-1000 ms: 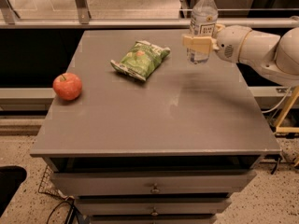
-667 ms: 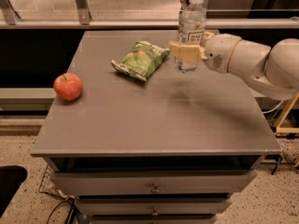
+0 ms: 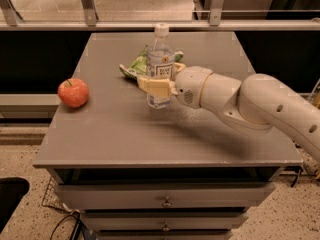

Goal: Move blue plastic bottle near apple

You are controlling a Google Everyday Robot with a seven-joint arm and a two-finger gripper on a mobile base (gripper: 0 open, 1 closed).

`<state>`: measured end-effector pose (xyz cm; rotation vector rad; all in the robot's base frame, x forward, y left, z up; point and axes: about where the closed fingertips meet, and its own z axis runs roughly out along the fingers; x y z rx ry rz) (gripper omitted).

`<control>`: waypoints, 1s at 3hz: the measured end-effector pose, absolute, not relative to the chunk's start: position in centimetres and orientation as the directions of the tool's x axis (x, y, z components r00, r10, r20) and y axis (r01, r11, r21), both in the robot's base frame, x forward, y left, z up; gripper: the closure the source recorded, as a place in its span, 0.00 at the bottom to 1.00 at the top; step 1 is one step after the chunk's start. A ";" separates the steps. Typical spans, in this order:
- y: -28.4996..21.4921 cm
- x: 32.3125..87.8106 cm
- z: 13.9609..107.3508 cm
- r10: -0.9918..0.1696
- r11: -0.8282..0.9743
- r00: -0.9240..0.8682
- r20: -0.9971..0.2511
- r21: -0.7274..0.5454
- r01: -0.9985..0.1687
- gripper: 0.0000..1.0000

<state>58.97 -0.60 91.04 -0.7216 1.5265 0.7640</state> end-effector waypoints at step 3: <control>10.5 53.7 87.9 -0.105 0.516 -0.056 -0.993 -0.006 -0.857 1.00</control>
Offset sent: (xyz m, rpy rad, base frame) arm -0.0583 0.1300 -0.0324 -0.1060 -0.0297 0.1030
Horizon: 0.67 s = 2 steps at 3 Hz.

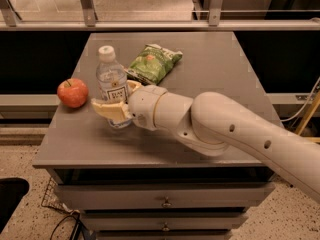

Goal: Move blue plastic bottle near apple

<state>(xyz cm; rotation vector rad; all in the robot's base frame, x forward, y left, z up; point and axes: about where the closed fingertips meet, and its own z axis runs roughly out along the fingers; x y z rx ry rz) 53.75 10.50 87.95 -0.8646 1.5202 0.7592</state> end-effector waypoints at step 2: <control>11.3 53.2 88.0 -0.106 0.513 -0.050 -0.993 -0.012 -0.858 1.00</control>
Offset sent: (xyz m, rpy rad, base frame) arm -0.0224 0.0386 -0.0263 0.0274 -0.0168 0.0422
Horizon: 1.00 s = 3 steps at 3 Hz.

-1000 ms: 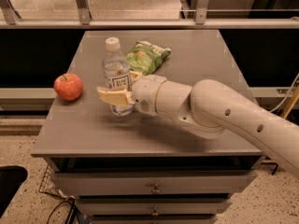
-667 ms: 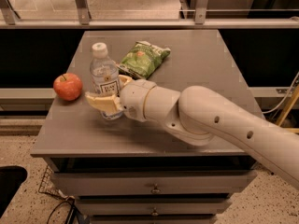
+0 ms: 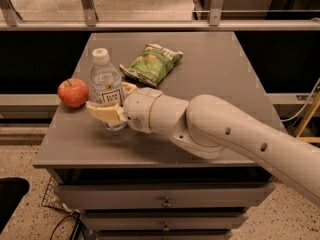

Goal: Move blue plastic bottle near apple

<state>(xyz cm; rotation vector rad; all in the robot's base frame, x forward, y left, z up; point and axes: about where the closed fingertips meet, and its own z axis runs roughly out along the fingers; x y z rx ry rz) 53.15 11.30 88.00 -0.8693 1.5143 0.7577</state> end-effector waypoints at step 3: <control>11.3 53.1 88.0 -0.106 0.513 -0.050 -0.993 -0.012 -0.858 0.35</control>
Offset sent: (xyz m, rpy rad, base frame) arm 0.0000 0.0001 0.0001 0.0000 0.0000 0.0001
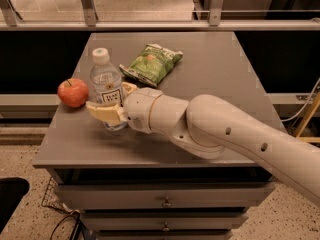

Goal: Move blue plastic bottle near apple

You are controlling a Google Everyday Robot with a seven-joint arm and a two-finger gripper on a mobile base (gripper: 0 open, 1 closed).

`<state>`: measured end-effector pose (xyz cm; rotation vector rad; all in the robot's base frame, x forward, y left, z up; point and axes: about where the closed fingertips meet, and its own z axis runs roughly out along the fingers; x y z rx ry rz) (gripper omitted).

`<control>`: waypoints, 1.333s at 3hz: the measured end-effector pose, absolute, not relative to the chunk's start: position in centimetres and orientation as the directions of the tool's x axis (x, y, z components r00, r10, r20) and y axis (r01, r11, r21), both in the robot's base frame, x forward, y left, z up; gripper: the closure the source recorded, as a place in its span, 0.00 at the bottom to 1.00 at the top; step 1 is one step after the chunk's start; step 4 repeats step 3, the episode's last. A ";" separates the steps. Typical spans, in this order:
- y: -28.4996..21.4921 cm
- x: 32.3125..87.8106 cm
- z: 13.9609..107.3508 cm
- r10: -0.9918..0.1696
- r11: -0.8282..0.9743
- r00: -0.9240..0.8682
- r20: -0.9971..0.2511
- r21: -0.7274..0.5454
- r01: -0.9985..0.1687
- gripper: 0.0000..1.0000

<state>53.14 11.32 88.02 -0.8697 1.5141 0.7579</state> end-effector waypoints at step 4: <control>11.5 53.1 88.1 -0.106 0.510 -0.048 -0.993 -0.013 -0.860 0.00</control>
Offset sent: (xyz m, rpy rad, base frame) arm 0.0000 0.0001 0.0000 0.0000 0.0000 0.0001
